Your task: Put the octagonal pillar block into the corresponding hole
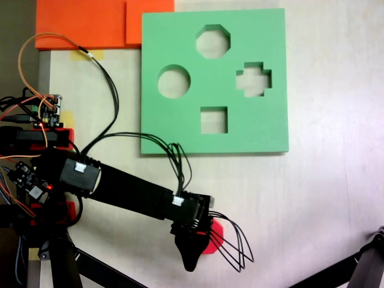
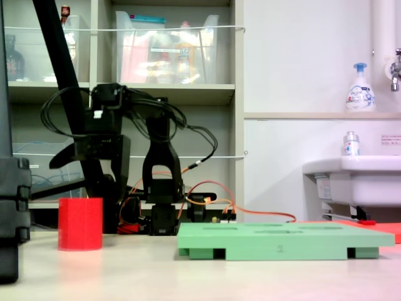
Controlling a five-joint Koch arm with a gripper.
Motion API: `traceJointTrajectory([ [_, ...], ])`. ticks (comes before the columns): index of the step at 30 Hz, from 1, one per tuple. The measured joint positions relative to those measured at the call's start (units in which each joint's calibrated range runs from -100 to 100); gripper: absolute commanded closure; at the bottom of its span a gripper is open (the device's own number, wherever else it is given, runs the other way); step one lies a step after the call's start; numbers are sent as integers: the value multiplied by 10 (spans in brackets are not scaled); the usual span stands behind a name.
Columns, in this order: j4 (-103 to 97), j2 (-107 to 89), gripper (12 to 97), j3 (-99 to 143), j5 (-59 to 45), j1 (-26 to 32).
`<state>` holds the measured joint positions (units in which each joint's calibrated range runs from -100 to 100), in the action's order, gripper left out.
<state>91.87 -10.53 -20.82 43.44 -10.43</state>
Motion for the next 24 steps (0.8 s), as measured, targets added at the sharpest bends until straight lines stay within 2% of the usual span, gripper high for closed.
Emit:
traceJointTrajectory([
  [18, -37, 129, 134, -3, -2, 2],
  [19, -40, 131, 164, -3, -4, 3],
  [23, -41, 140, 430, -3, -12, 3],
  [24, -42, 138, 438, -4, -14, 2],
])
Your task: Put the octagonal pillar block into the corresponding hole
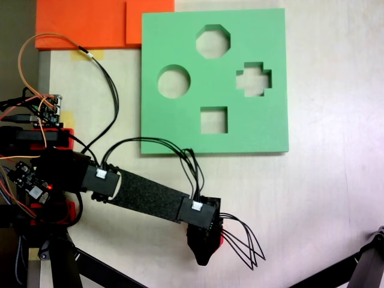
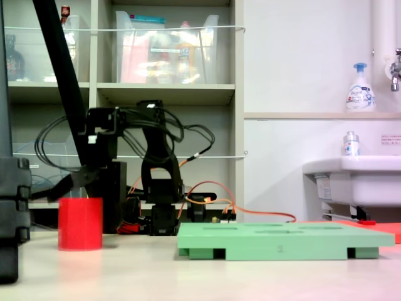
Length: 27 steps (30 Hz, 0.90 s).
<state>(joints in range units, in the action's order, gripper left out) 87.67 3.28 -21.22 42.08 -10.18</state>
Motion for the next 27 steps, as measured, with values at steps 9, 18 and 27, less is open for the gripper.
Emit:
traceJointTrajectory([
  [9, 19, 11, 607, -23, 0, -2],
  [18, 48, 29, 632, -25, 5, 1],
  [27, 76, 31, 840, -30, 19, 4],
])
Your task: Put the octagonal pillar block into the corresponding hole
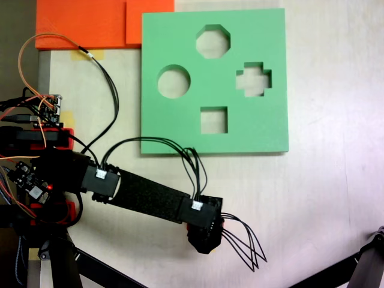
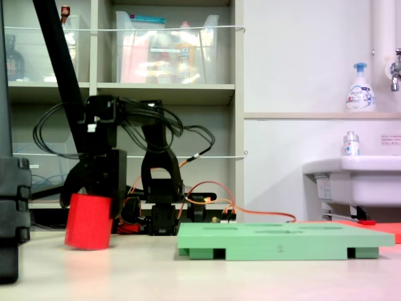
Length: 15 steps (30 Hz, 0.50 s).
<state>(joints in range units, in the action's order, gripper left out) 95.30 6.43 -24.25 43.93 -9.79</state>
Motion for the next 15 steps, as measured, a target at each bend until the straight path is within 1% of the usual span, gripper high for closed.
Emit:
traceJointTrajectory([
  [7, 0, -5, 840, 0, 1, 0],
  [15, 1, -55, 840, -10, 1, 1],
])
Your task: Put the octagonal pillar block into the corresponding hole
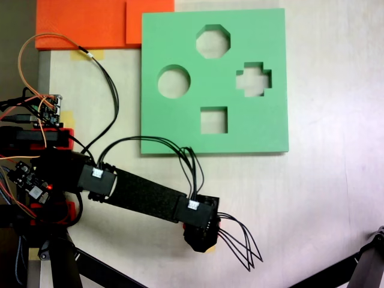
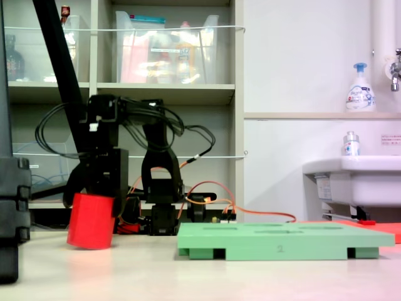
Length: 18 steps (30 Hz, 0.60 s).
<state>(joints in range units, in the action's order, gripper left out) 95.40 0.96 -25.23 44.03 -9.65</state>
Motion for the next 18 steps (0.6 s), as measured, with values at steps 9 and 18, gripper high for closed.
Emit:
traceJointTrajectory([
  [9, 13, -179, 840, 4, 28, 27],
  [18, 26, -417, 838, 15, 136, 110],
])
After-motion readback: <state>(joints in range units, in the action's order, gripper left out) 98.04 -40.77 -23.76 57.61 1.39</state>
